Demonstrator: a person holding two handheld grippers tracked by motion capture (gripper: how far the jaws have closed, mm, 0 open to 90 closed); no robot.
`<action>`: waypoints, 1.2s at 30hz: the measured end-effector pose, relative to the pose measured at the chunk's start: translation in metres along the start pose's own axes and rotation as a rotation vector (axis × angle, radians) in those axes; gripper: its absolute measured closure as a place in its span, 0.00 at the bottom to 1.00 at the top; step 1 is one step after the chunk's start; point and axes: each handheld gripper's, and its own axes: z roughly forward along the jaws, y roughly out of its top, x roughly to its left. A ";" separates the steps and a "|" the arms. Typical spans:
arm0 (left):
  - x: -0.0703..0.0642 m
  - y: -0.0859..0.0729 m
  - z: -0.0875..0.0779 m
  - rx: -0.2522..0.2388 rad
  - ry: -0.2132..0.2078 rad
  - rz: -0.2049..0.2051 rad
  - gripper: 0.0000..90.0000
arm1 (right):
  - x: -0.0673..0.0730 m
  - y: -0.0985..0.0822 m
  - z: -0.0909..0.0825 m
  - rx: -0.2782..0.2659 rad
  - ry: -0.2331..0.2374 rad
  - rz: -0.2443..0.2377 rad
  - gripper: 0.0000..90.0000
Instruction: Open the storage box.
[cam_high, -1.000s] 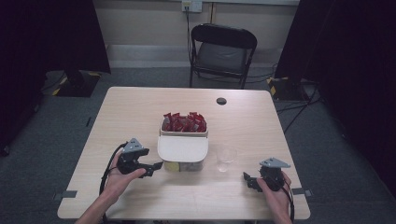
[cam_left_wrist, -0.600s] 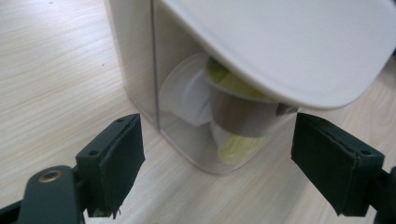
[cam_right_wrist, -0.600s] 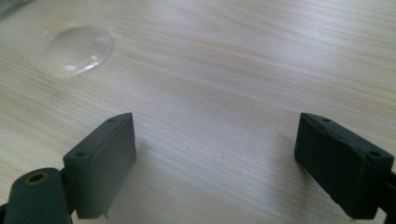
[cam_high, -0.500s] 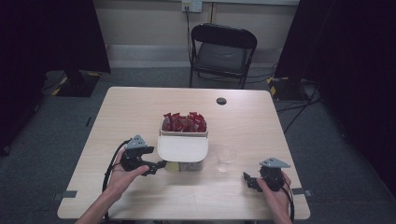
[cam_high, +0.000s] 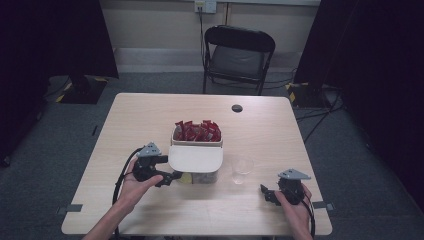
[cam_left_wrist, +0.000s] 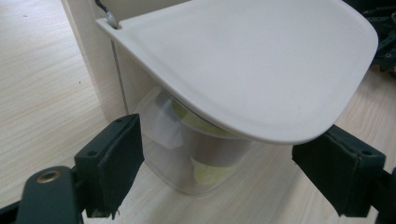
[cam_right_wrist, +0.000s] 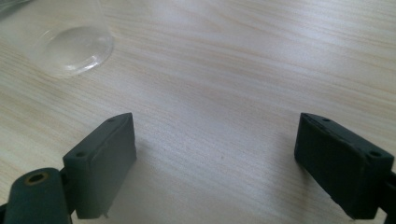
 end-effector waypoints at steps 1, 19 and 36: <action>0.000 0.002 -0.001 -0.012 -0.008 -0.007 0.18 | 0.000 0.000 0.000 0.000 0.000 0.000 0.13; 0.003 0.009 -0.006 -0.023 -0.019 -0.006 0.18 | 0.000 0.000 0.000 0.000 0.000 0.000 0.13; 0.006 0.017 -0.011 -0.042 -0.019 -0.014 0.18 | 0.000 0.000 0.000 0.000 0.000 0.001 0.13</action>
